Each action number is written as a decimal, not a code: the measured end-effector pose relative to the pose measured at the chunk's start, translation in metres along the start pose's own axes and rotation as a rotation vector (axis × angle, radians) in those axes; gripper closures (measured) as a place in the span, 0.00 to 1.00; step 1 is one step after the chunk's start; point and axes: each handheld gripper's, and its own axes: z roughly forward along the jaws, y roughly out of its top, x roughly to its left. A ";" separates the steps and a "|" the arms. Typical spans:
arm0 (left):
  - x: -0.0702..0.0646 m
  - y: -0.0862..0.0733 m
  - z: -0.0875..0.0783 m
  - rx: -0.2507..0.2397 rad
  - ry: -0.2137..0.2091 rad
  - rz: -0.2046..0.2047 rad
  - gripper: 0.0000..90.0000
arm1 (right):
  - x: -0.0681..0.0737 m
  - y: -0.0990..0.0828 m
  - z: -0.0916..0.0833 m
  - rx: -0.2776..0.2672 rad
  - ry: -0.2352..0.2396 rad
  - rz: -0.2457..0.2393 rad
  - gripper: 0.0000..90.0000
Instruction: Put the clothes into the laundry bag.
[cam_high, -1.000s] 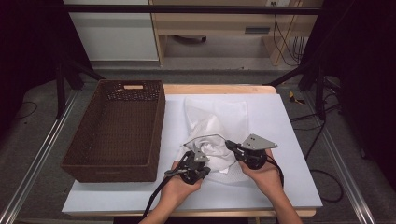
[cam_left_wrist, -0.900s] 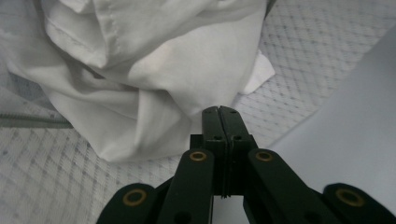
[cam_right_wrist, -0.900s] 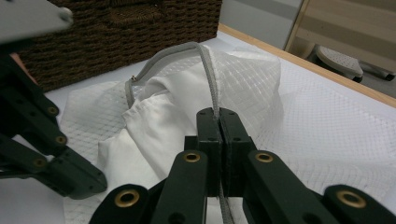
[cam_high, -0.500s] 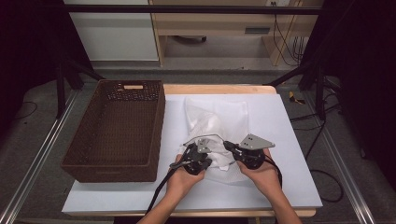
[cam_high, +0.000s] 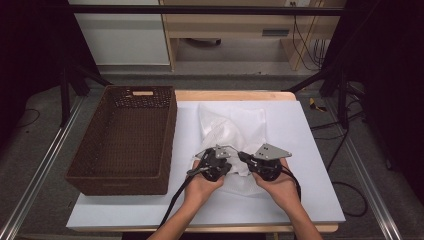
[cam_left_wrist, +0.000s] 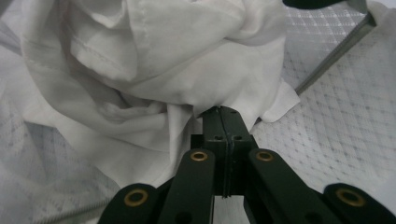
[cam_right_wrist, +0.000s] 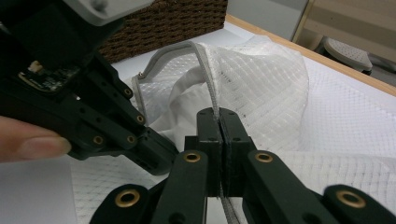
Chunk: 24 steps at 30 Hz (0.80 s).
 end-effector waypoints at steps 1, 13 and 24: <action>0.000 0.000 0.001 -0.001 0.001 -0.002 1.00 | 0.000 0.000 0.000 0.001 0.000 -0.001 0.99; 0.008 0.006 0.009 -0.042 0.027 -0.031 1.00 | -0.001 -0.002 0.001 0.012 -0.005 0.008 0.99; 0.010 0.006 0.007 -0.067 0.041 -0.047 1.00 | -0.001 -0.002 0.001 0.024 -0.003 0.008 0.99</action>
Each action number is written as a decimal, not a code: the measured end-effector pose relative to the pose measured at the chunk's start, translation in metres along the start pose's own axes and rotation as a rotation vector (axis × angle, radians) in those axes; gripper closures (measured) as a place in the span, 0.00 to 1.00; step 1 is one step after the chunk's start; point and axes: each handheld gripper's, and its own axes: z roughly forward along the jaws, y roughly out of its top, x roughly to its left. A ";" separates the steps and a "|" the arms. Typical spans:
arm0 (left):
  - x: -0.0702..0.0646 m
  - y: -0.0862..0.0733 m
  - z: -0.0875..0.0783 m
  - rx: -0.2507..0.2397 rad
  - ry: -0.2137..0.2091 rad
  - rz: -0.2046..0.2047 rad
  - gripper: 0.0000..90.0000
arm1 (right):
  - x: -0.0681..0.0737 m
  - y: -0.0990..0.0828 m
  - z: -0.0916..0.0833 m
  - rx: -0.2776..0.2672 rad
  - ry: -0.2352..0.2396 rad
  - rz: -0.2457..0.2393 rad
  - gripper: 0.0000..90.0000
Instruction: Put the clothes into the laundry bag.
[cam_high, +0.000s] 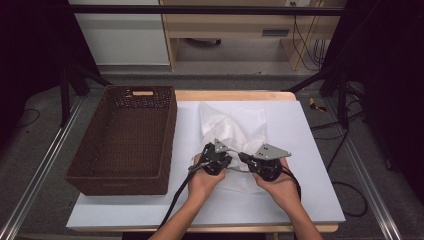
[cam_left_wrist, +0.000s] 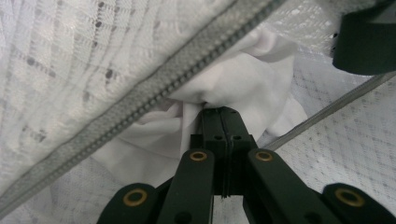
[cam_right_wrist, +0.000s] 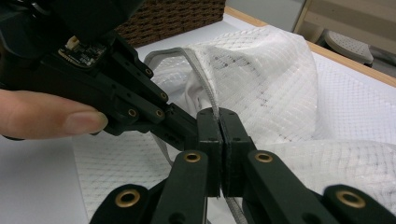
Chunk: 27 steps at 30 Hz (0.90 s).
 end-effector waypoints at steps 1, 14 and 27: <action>0.000 0.000 0.000 0.000 0.004 0.002 1.00 | 0.000 0.000 0.000 0.001 0.000 -0.001 0.99; 0.001 0.003 0.005 0.002 0.005 0.011 1.00 | 0.002 0.000 0.001 0.007 0.006 -0.006 0.99; 0.002 0.005 0.010 -0.008 0.017 0.008 1.00 | 0.001 0.000 0.001 0.008 0.009 -0.007 0.99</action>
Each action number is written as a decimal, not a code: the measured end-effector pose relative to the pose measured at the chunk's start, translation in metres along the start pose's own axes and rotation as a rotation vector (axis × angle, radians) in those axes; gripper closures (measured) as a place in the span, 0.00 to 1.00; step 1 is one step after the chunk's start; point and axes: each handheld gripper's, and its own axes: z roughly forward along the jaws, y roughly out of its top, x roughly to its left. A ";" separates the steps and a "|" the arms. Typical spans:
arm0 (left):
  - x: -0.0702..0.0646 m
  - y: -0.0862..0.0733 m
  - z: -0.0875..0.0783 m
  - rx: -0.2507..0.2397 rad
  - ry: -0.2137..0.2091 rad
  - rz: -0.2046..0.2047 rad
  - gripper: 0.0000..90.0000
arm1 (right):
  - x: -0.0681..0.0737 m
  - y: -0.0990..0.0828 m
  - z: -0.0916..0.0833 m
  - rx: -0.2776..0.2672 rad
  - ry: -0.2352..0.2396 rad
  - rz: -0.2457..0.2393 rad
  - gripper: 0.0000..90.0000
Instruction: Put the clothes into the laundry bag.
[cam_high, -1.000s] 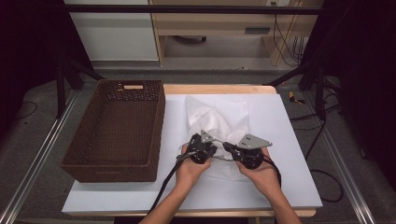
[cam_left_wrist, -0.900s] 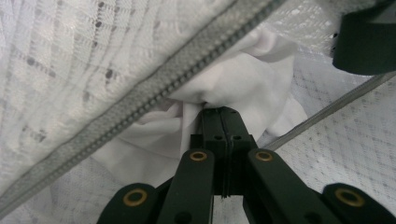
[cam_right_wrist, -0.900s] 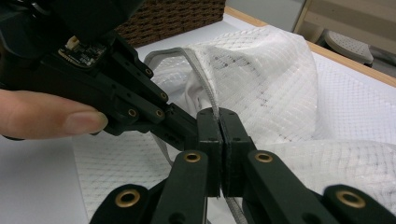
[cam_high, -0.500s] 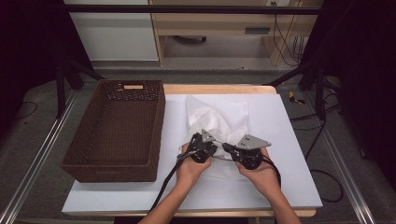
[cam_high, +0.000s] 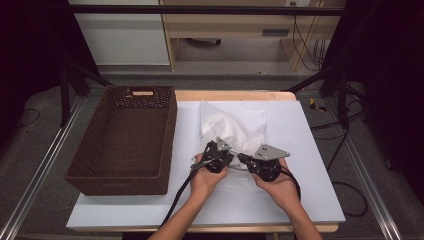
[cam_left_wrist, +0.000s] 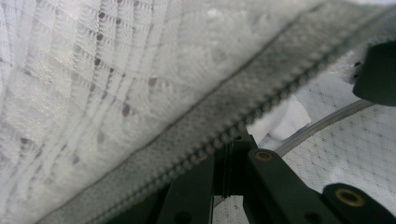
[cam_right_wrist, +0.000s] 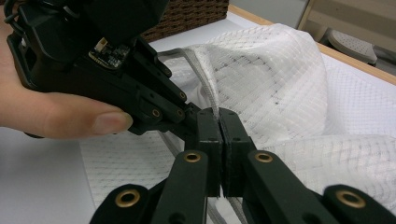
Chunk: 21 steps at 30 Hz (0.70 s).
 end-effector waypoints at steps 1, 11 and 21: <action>0.000 0.000 0.000 -0.002 0.004 0.002 1.00 | 0.000 0.000 0.000 0.000 0.000 0.001 0.99; 0.004 0.006 0.004 -0.009 0.042 -0.009 1.00 | 0.000 0.000 -0.001 0.000 0.002 0.000 0.99; 0.008 0.008 0.008 -0.035 0.064 -0.002 1.00 | -0.001 -0.001 0.001 0.008 0.002 -0.002 0.99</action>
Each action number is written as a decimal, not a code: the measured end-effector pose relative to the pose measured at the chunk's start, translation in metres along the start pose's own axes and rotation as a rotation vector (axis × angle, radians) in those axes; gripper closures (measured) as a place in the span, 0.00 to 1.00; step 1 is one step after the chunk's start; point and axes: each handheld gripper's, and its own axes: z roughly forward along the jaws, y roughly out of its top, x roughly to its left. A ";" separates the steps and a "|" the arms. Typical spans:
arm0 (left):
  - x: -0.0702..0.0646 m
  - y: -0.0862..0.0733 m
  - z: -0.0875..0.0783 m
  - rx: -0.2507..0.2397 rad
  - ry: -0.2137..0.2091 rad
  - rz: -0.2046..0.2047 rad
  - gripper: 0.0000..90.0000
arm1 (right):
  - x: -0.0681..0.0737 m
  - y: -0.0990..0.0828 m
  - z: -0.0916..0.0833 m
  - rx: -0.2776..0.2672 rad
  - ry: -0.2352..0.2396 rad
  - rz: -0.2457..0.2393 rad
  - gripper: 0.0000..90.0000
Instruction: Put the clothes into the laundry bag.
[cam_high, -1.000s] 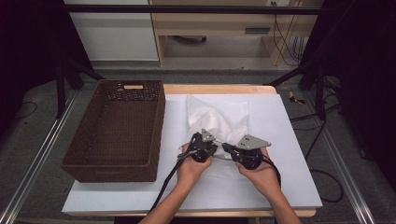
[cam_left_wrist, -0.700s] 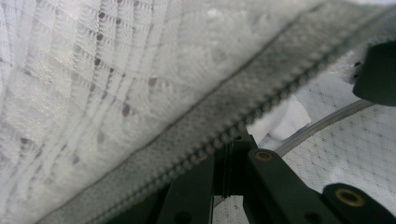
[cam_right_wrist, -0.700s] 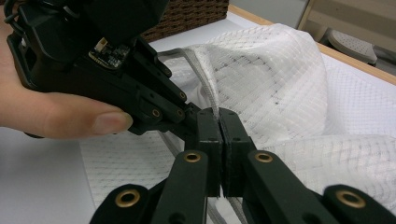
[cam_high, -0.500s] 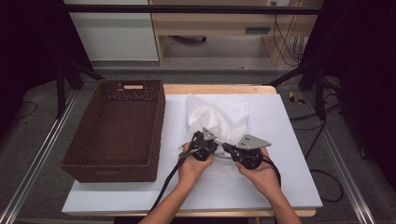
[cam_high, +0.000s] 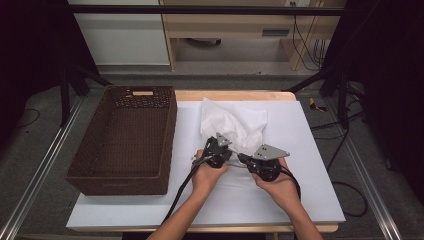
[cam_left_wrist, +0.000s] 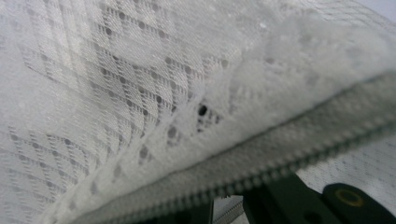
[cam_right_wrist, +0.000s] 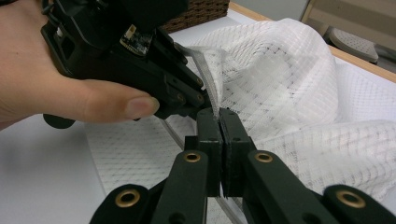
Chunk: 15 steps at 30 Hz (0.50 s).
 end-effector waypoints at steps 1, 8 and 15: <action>-0.001 0.000 0.000 0.000 0.006 0.008 1.00 | 0.000 0.000 0.000 -0.001 -0.001 -0.001 0.99; 0.000 0.002 0.001 -0.005 -0.004 -0.008 1.00 | -0.001 0.000 0.000 -0.005 0.003 0.000 0.99; 0.001 0.007 0.004 -0.004 -0.002 0.001 1.00 | -0.003 0.000 -0.002 -0.009 0.002 0.006 0.99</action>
